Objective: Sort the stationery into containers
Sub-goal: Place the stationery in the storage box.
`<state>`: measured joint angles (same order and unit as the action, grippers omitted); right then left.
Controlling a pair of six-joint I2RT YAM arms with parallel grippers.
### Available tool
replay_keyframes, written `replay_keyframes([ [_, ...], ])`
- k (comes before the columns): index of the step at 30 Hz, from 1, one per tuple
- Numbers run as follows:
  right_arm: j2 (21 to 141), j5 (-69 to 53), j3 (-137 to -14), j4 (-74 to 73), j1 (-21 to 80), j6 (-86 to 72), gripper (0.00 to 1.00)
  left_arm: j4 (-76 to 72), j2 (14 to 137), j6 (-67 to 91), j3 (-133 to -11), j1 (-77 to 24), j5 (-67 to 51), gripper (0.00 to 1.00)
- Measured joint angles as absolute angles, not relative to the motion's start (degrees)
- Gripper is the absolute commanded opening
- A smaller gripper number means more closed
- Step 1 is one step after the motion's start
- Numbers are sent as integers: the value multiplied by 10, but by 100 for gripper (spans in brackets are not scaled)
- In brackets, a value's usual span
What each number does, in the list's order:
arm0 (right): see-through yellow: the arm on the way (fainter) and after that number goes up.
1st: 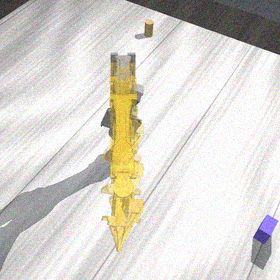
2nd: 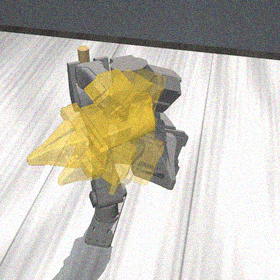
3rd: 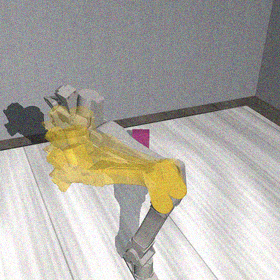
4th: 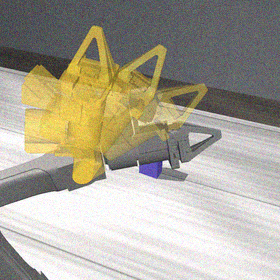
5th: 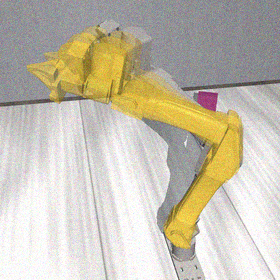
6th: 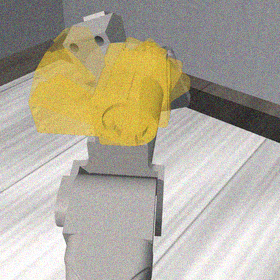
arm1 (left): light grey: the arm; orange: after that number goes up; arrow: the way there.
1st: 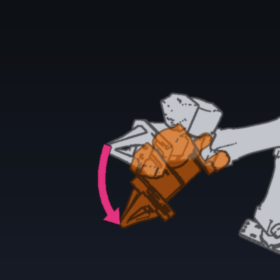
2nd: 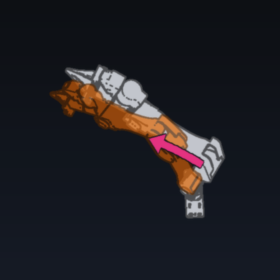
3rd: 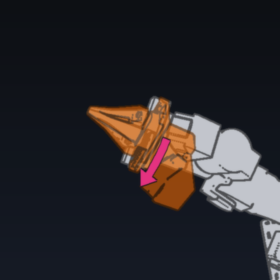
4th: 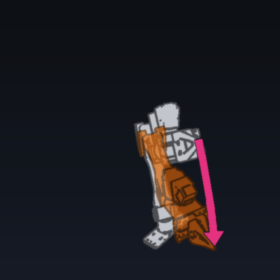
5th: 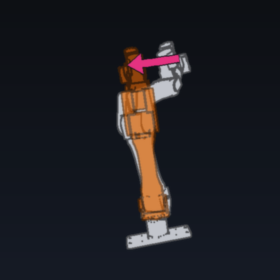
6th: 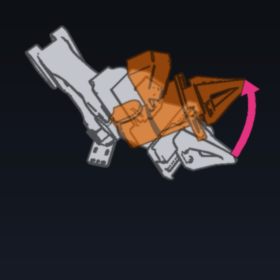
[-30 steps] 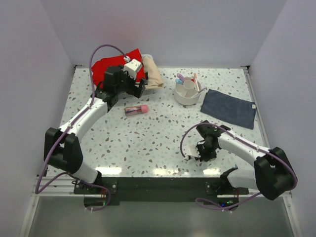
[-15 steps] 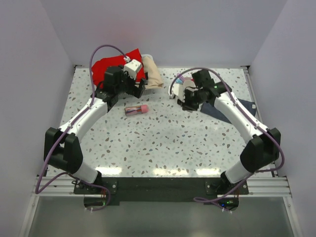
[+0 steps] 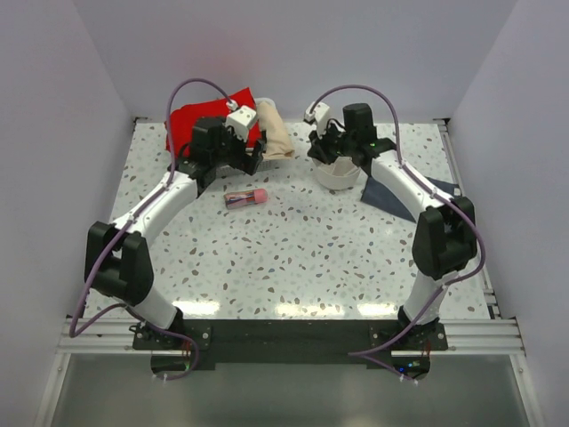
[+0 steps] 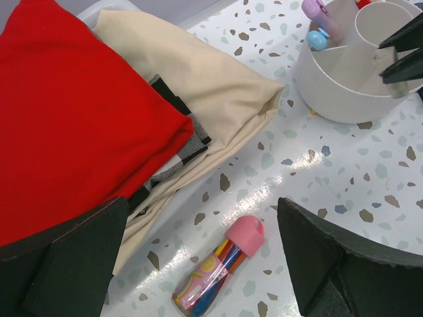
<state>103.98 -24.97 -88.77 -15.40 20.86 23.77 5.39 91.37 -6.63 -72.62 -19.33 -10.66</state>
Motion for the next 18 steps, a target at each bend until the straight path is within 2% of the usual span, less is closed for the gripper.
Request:
replay_keyframes([
  [16, 1114, -209, -920, -107, 186, 222, 0, 56, 944, -67, -759, -193, -104, 100],
  [17, 1115, -205, -920, -106, 184, 223, 4, 56, 945, -67, -759, -193, -104, 100],
  [18, 1115, -204, -920, -107, 182, 225, 18, 56, 946, -67, -759, -193, -104, 100],
])
